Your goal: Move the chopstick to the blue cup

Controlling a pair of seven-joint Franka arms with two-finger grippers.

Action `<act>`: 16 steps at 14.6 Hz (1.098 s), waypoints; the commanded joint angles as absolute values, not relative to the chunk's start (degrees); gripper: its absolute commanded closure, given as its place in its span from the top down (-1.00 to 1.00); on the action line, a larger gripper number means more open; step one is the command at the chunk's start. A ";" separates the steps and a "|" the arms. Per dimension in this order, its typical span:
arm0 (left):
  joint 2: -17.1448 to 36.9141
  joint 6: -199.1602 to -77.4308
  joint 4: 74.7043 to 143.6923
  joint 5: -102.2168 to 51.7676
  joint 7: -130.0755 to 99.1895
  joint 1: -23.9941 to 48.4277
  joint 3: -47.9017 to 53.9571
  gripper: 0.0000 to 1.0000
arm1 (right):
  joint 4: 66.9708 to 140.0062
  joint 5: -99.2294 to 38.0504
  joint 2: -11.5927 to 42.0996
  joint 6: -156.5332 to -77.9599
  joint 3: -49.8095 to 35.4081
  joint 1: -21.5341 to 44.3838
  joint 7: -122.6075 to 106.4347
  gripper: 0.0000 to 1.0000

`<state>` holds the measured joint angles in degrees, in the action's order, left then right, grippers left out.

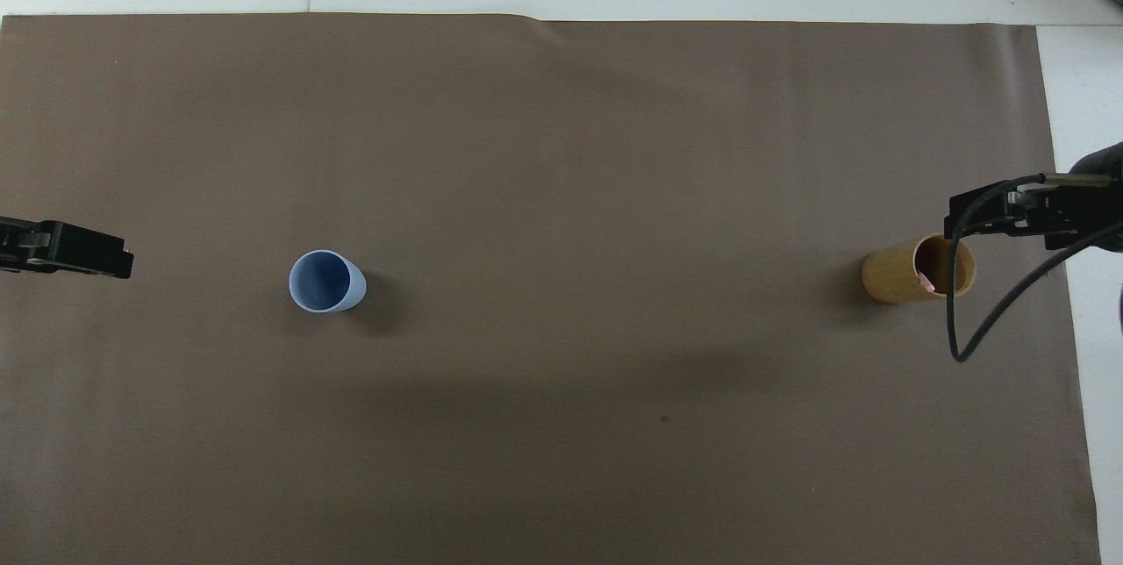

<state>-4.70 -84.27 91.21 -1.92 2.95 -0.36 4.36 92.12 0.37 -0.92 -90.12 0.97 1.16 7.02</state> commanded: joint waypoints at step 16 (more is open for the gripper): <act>-6.33 -98.94 108.88 -2.37 -4.02 0.08 5.18 1.00 | 92.11 -0.35 -1.05 -89.82 0.88 0.62 6.06 1.00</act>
